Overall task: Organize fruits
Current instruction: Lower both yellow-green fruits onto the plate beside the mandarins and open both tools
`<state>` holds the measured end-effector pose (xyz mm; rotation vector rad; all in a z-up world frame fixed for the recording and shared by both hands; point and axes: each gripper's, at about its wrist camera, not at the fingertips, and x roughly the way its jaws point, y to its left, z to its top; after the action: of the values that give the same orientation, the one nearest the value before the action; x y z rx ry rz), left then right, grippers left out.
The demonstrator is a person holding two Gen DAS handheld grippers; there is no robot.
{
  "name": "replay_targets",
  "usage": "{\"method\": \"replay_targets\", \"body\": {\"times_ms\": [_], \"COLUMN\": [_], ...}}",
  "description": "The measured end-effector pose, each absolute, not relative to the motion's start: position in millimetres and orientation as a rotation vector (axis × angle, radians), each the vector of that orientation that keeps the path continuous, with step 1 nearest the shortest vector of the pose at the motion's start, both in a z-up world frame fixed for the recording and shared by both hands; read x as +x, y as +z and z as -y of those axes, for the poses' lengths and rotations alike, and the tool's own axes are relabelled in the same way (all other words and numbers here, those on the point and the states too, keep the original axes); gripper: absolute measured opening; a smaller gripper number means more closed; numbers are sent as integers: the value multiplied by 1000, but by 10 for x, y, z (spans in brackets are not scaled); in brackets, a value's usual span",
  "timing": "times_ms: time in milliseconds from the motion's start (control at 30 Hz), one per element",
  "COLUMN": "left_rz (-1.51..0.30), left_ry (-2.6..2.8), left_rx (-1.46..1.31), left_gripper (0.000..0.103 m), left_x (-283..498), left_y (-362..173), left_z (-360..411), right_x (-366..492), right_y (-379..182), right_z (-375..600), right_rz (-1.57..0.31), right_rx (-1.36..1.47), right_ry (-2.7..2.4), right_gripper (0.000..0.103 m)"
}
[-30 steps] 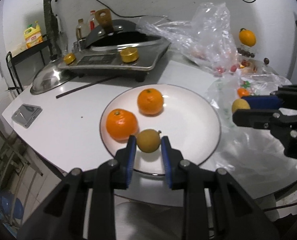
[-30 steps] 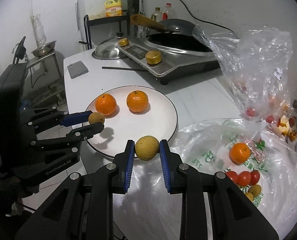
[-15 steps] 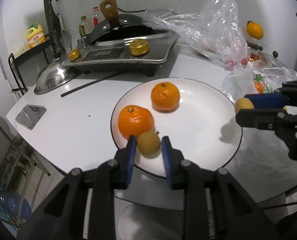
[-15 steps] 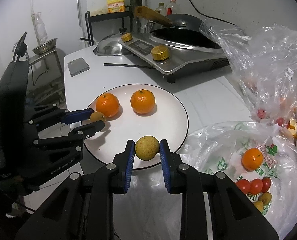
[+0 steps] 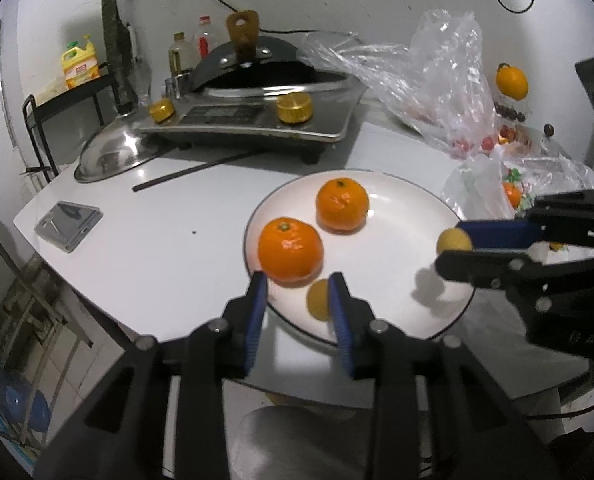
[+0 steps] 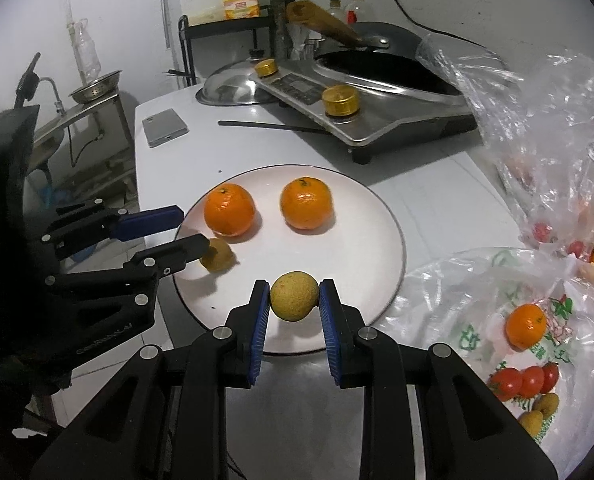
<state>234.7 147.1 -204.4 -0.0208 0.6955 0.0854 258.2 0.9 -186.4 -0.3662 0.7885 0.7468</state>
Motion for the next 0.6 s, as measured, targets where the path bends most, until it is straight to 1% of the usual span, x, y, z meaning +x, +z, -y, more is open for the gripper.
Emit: {"method": "replay_targets", "body": {"times_ms": [333, 400, 467, 600], "left_rz": [-696, -695, -691, -683], "left_ry": [107, 107, 108, 106], "left_rx": [-61, -69, -85, -107], "left_gripper": [35, 39, 53, 54], "left_x": [2282, 2265, 2251, 2232], "left_y": [-2094, -2103, -2106, -2116], "left_z": [-1702, -1743, -1785, -1861], "right_x": [2559, 2562, 2559, 2574], "right_y": [-1963, -1997, -2025, -2089], "right_z": [-290, -352, -407, -512], "right_rz": [-827, -838, -845, -867], "right_rx": [-367, -367, -365, -368], "right_ry": [800, 809, 812, 821], "right_gripper": [27, 27, 27, 27]}}
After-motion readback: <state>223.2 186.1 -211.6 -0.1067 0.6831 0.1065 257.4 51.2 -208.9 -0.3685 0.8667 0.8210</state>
